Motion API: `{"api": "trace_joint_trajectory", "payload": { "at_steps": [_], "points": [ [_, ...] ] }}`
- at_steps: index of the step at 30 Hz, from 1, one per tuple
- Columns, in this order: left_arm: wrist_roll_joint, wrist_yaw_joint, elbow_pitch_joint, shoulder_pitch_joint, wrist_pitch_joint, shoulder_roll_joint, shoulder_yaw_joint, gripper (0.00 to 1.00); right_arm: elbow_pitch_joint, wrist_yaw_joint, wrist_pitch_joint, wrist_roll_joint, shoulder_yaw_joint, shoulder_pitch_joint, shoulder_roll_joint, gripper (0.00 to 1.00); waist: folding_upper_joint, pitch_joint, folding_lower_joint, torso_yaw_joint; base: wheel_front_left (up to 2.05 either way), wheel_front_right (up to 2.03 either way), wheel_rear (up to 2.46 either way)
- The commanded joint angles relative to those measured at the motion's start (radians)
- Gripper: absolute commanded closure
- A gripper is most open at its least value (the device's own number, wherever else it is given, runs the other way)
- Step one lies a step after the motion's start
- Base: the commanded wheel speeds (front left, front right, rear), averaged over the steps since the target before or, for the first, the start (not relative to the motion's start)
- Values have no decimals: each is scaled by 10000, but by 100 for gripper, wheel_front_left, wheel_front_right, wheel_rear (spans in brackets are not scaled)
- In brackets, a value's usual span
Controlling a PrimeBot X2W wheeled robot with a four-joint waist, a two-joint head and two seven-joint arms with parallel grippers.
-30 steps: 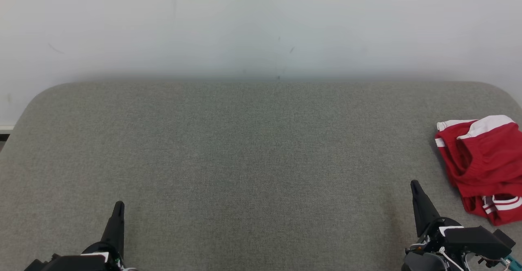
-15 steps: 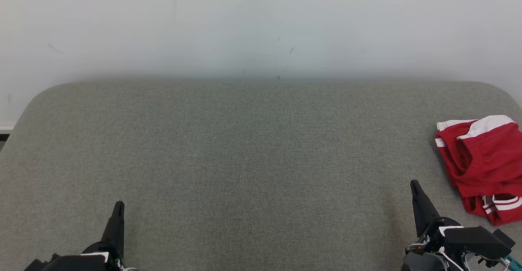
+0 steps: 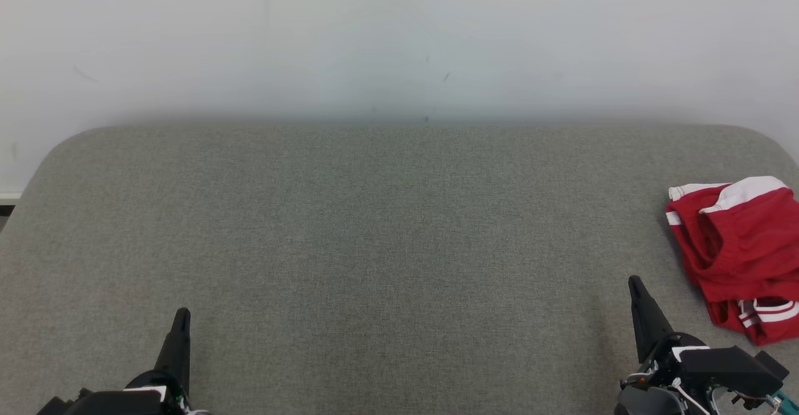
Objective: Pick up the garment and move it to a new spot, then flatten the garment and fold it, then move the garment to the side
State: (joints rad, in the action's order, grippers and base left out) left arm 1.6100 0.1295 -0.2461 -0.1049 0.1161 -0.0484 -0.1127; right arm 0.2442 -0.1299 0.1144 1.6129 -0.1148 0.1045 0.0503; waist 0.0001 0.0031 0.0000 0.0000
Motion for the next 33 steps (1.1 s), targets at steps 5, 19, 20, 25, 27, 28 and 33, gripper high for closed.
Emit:
{"api": "trace_joint_trajectory", "payload": {
  "at_steps": [5, 19, 20, 25, 27, 28, 33],
  "points": [
    [57, 25, 30, -91, -2, -34, -36, 100, -17, -15, 29, 5, -2, 82, -2, 100, -1, 0, 0, 0, 0, 0, 0],
    [55, 25, 30, -90, -2, -34, -35, 100, -17, -15, 29, 5, -2, 81, -2, 100, -1, 0, 0, 0, 0, 0, 0],
    [55, 25, 30, -90, -2, -34, -35, 100, -17, -15, 29, 5, -2, 81, -2, 100, -1, 0, 0, 0, 0, 0, 0],
    [55, 25, 30, -90, -2, -34, -37, 100, -17, -15, 29, 5, -2, 81, -2, 100, -1, 0, 0, 0, 0, 0, 0],
    [56, 25, 30, -90, -2, -34, -37, 100, -17, -15, 29, 5, -2, 81, -2, 100, -1, 0, 0, 0, 0, 0, 0],
    [56, 25, 30, -90, -3, -34, -37, 100, -17, -15, 29, 5, -2, 81, -2, 100, -1, 0, 0, 0, 0, 0, 0],
    [56, 25, 30, -90, -3, -34, -35, 100, -17, -15, 29, 5, -2, 81, -2, 100, -1, 0, 0, 0, 0, 0, 0]
  ]
}}
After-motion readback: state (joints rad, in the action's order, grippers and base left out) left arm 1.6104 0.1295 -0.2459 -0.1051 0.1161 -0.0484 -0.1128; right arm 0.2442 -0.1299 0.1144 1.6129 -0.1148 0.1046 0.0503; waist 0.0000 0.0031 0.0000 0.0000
